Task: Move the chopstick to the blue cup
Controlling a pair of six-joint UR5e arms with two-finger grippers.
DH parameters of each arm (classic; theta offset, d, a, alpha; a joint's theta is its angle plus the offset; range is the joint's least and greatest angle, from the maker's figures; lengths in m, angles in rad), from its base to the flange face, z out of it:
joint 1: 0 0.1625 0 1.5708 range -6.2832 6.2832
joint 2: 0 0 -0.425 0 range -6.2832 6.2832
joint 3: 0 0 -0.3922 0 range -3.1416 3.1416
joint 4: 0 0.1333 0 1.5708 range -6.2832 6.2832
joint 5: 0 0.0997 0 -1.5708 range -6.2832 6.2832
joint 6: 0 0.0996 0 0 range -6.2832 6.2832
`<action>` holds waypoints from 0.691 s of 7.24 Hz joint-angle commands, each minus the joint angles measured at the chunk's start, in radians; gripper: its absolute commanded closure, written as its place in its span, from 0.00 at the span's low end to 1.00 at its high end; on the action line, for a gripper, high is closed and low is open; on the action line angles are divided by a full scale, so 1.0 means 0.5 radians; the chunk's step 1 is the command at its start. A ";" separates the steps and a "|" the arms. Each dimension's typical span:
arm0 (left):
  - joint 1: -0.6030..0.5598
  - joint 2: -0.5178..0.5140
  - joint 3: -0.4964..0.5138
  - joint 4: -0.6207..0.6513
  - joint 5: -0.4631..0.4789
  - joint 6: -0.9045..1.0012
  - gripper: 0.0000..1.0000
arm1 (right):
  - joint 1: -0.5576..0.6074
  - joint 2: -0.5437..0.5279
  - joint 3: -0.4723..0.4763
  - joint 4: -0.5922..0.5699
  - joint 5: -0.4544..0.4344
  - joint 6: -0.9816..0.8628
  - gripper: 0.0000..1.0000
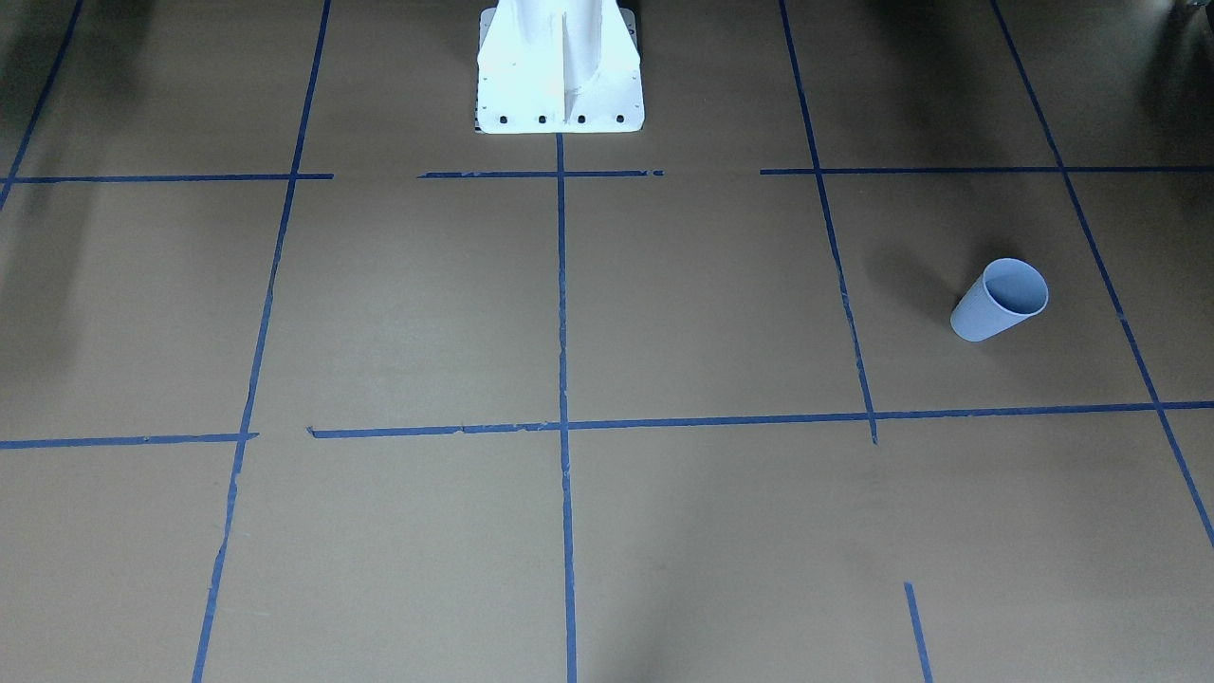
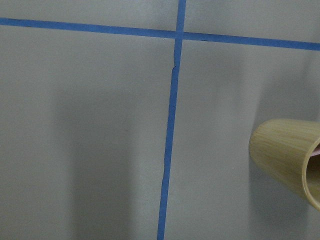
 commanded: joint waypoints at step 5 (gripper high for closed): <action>0.006 -0.134 0.037 -0.183 0.017 -0.019 0.00 | -0.003 0.002 0.003 0.000 0.009 0.000 0.00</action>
